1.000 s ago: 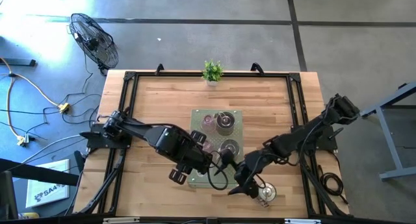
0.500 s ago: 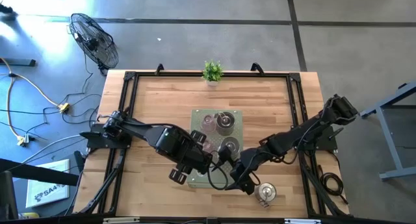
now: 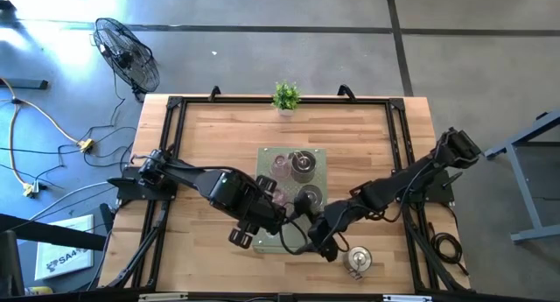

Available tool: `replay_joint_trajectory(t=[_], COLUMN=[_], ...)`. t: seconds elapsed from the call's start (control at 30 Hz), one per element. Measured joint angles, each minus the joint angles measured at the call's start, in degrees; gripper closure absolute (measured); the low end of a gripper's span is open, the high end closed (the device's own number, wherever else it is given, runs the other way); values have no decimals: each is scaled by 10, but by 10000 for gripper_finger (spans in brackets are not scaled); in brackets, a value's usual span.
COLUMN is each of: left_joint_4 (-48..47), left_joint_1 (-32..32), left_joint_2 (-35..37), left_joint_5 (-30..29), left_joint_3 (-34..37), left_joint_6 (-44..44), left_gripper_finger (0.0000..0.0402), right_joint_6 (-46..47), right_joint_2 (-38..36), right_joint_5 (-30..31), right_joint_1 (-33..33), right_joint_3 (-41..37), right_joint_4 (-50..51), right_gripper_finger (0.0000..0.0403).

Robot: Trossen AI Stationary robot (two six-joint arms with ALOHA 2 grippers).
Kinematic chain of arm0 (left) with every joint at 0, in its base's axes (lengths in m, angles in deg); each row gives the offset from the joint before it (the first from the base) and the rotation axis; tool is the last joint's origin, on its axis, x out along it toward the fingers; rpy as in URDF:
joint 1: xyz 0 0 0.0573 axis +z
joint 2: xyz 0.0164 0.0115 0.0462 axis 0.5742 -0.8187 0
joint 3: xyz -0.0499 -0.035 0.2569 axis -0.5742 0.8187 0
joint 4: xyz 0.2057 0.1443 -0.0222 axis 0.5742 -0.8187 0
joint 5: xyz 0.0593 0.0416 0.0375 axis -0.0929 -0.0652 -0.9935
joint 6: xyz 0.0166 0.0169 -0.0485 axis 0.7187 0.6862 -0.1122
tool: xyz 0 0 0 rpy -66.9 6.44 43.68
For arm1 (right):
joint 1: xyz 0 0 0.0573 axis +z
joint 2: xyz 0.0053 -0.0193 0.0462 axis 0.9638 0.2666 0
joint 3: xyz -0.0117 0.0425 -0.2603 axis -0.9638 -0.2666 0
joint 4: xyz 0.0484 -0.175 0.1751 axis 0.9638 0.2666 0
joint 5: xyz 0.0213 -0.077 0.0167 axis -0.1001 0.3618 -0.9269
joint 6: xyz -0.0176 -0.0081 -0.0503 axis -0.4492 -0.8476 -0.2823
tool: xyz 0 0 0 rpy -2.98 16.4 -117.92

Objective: Pick & Place candle stick holders
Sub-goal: Put the transparent candle holder on the shelf

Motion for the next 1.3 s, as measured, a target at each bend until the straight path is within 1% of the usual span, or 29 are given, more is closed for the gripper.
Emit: replay_joint_trajectory(t=[0.1,0.2,0.3,0.37,0.5,0.57,0.73,0.87,0.93,1.1,1.3], left_joint_4=[0,0,-1,0,0,0,0,0,0,0,0], left_joint_1=[0,0,0,0,0,0,0,0,0,0,0], left_joint_2=[0,0,0,0,0,0,0,0,0,0,0], left_joint_5=[0,0,3,10,11,11,10,9,9,13,29], left_joint_3=[0,0,0,0,0,0,0,0,0,0,0], left_joint_6=[-8,-17,-16,-16,-15,-12,3,5,5,0,-2], left_gripper_finger=[224,224,224,224,224,224,224,224,224,224,224], right_joint_6=[-4,-2,21,41,76,89,113,119,116,128,114], right_joint_2=[28,74,120,141,162,162,164,165,165,166,166], right_joint_5=[49,116,192,221,218,215,181,171,173,178,224], right_joint_1=[14,34,53,62,65,65,64,64,64,64,70], right_joint_3=[32,82,146,184,223,225,225,222,214,213,213], right_joint_4=[45,112,182,219,248,247,232,219,198,212,215], right_gripper_finger=[3,3,3,3,3,3,3,3,3,3,3])
